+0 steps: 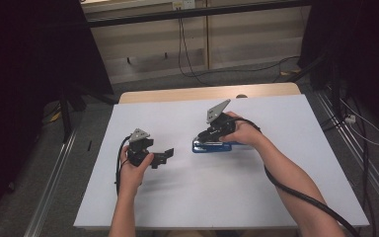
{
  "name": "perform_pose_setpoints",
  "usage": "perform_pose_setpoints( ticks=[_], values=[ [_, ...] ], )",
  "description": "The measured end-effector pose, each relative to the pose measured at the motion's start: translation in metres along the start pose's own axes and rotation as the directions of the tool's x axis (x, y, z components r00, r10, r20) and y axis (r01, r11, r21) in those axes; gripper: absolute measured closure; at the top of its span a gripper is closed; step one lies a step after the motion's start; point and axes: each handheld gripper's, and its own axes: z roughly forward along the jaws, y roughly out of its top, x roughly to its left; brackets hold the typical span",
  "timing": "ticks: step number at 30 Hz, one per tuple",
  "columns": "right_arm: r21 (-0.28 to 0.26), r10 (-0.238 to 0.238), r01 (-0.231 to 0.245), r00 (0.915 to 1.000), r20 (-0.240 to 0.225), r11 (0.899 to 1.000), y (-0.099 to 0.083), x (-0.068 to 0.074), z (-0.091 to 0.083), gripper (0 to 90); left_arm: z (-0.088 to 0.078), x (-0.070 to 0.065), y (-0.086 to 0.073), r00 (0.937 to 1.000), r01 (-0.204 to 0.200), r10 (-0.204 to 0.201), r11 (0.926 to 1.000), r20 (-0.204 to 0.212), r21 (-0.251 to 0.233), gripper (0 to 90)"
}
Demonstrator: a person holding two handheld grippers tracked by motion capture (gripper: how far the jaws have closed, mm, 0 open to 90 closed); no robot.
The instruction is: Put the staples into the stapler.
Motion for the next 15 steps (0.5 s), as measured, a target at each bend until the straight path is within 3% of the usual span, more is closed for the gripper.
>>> perform_pose_setpoints(
  ticks=[15],
  values=[
    [0.012, 0.0, 0.0, 1.0, -0.005, 1.0, -0.0005, -0.0008, 0.0005, 79.4, 0.0002, 0.0003, -0.0003, 1.0, 0.002, -0.002, 1.0, 0.001, 0.007, 4.9]
  ],
)
